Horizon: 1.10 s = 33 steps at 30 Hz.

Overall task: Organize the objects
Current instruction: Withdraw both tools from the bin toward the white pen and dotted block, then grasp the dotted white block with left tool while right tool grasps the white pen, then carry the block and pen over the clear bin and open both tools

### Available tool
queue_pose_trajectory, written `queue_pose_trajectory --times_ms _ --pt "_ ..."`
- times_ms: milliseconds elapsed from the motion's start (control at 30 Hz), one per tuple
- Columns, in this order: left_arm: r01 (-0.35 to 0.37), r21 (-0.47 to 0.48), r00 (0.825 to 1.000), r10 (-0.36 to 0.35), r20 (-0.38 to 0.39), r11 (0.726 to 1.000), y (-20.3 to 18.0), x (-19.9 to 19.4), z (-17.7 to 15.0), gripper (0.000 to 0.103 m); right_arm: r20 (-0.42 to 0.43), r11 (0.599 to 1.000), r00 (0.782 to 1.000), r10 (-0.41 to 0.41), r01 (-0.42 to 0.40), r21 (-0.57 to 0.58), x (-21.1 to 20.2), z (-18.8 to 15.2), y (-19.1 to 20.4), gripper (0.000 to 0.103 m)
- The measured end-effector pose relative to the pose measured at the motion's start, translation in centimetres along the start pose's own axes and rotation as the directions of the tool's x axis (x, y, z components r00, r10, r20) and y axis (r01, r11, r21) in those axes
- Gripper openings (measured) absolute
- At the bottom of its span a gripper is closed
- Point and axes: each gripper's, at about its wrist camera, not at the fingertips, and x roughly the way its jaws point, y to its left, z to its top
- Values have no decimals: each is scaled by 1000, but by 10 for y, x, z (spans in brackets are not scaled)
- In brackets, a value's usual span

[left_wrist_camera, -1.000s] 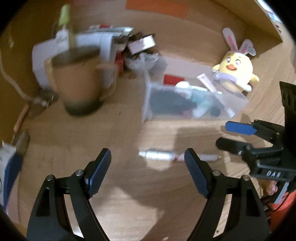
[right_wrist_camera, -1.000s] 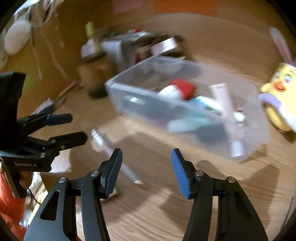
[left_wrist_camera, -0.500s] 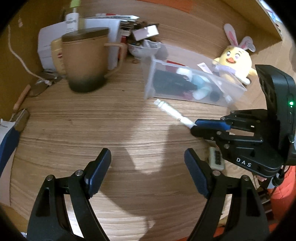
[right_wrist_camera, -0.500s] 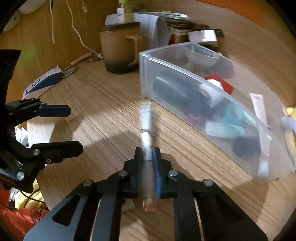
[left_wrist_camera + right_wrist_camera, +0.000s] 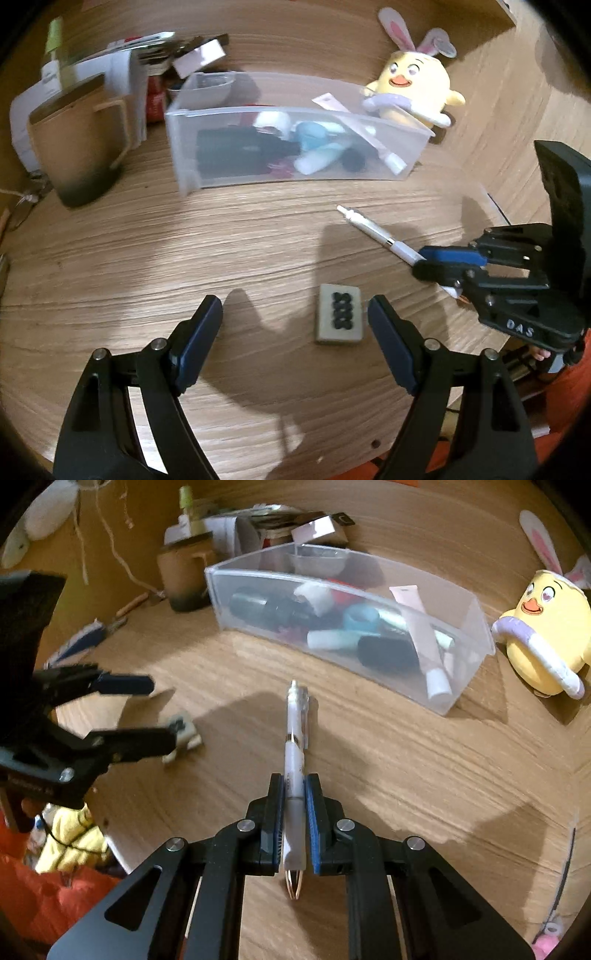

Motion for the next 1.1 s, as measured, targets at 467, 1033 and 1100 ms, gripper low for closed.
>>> queue_pose_trajectory --times_ms 467,1033,1100 --pt "-56 67 997 53 51 996 -20 0 6 24 68 999 998 -10 7 38 5 7 11 10" --pt "-38 -23 977 42 209 999 1 -30 65 24 303 990 953 -31 -13 143 -54 50 -9 10" --pt "-33 -26 974 38 225 999 3 -34 72 24 318 989 947 -40 -9 151 -57 55 -13 10"
